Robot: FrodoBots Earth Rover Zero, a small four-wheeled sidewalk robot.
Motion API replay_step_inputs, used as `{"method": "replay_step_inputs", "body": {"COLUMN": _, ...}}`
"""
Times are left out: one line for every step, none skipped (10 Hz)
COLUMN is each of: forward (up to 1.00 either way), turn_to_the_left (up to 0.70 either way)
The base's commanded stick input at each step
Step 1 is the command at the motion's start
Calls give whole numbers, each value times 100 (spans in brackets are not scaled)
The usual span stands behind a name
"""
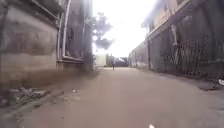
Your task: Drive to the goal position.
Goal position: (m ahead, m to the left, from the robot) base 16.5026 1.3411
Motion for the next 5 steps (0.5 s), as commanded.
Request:
{"method": "replay_step_inputs", "body": {"forward": 100, "turn_to_the_left": 0}}
{"method": "replay_step_inputs", "body": {"forward": 100, "turn_to_the_left": 0}}
{"method": "replay_step_inputs", "body": {"forward": 100, "turn_to_the_left": 0}}
{"method": "replay_step_inputs", "body": {"forward": 100, "turn_to_the_left": 0}}
{"method": "replay_step_inputs", "body": {"forward": 100, "turn_to_the_left": 0}}
